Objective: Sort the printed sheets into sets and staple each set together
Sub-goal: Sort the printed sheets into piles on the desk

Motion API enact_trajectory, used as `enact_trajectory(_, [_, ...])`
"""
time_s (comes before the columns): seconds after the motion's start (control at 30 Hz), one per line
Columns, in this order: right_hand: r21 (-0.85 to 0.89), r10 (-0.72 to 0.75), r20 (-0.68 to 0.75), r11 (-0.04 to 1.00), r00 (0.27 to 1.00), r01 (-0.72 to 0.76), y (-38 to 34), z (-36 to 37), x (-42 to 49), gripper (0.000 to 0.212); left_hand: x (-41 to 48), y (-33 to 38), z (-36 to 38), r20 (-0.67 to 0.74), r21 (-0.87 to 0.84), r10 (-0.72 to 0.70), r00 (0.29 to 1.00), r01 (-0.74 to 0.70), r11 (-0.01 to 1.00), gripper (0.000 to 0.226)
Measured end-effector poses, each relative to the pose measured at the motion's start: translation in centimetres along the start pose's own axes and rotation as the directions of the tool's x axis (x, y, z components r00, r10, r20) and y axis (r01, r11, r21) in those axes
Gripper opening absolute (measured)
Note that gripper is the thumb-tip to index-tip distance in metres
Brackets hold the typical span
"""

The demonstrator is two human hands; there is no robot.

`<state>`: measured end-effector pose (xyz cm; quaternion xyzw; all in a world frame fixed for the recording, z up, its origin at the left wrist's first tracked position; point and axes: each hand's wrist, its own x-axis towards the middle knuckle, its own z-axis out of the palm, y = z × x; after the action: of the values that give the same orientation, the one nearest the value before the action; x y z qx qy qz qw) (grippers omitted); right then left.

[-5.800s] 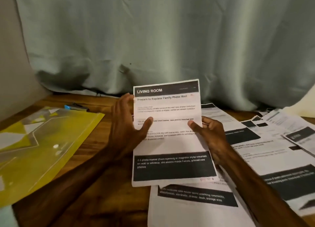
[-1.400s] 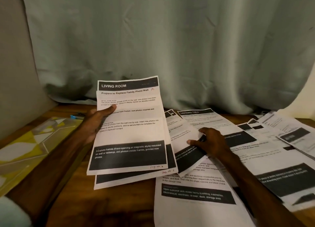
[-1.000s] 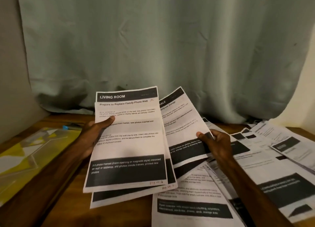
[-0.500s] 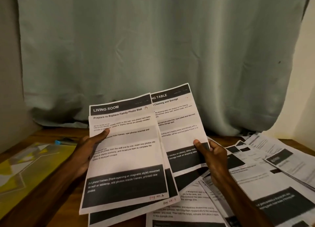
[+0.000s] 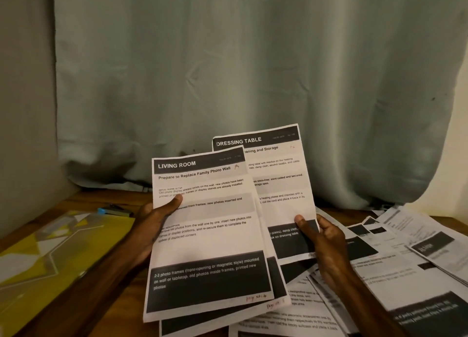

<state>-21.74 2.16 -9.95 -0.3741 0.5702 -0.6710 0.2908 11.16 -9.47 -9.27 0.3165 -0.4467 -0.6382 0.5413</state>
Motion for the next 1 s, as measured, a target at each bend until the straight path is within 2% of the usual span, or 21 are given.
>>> enact_trajectory(0.13, [0.011,0.021,0.027,1.0,0.999,-0.021,0.1,0.1,0.0,0.023,0.0,0.2,0.1,-0.006,0.015,0.011,1.0,-0.011,1.0,0.054])
enact_trajectory(0.27, [0.024,0.063,0.046,0.998,0.997,-0.064,0.4,0.2,-0.2,0.037,0.1,0.6,-0.1,0.022,0.045,-0.003,1.0,0.002,0.999,0.055])
enact_trajectory(0.37, [0.019,0.095,0.085,0.995,0.992,-0.097,0.1,0.3,-0.5,0.038,0.5,1.0,-0.3,0.028,0.065,-0.012,1.0,0.01,0.998,0.05])
enact_trajectory(0.57, [0.007,0.139,0.311,0.989,0.94,-0.149,-0.5,2.6,-2.9,0.037,1.2,1.0,-1.2,0.019,-0.013,0.012,1.0,-0.012,1.0,0.031])
enact_trajectory(0.67, [-0.092,0.137,0.392,0.99,0.91,-0.109,-0.3,4.1,-4.0,0.037,1.3,0.7,-1.1,0.005,0.029,0.0,1.0,0.0,1.0,0.021])
enact_trajectory(0.73, [-0.116,0.144,0.45,0.988,0.881,-0.102,-0.7,4.2,-4.1,0.03,1.5,0.8,-1.3,-0.023,0.076,-0.017,1.0,0.019,0.997,0.023])
enact_trajectory(0.77, [-0.091,0.143,0.463,0.989,0.875,-0.113,-0.8,4.0,-3.8,0.027,1.7,1.0,-1.7,-0.046,0.087,-0.02,0.999,0.024,0.996,0.027])
enact_trajectory(0.83, [-0.031,0.096,0.387,0.995,0.917,-0.091,-0.7,2.9,-2.6,0.03,2.0,1.6,-2.6,-0.095,0.103,-0.005,0.996,0.015,0.995,0.032])
enact_trajectory(0.87, [-0.095,0.025,0.305,0.996,0.952,0.004,-0.3,2.1,-1.7,0.029,2.1,1.9,-3.0,-0.105,0.11,0.007,0.994,0.005,0.994,0.032])
enact_trajectory(0.9, [-0.275,-0.076,0.216,0.952,0.973,0.136,0.2,1.2,-0.7,0.024,2.2,2.1,-3.4,-0.105,0.11,0.016,0.994,-0.004,0.994,0.03])
enact_trajectory(0.93, [-0.503,-0.175,0.159,0.832,0.972,0.232,0.6,0.5,0.1,0.023,2.3,2.2,-3.7,-0.099,0.098,0.021,0.995,-0.011,0.995,0.029])
enact_trajectory(0.97, [-0.684,-0.224,0.133,0.684,0.965,0.253,1.0,-0.1,0.8,0.03,2.3,2.3,-3.9,-0.092,0.084,0.022,0.996,-0.014,0.996,0.03])
enact_trajectory(1.0, [-0.785,-0.188,0.116,0.584,0.975,0.206,1.4,-0.4,1.2,0.047,2.4,2.2,-4.1,-0.087,0.074,0.022,0.996,-0.016,0.997,0.032])
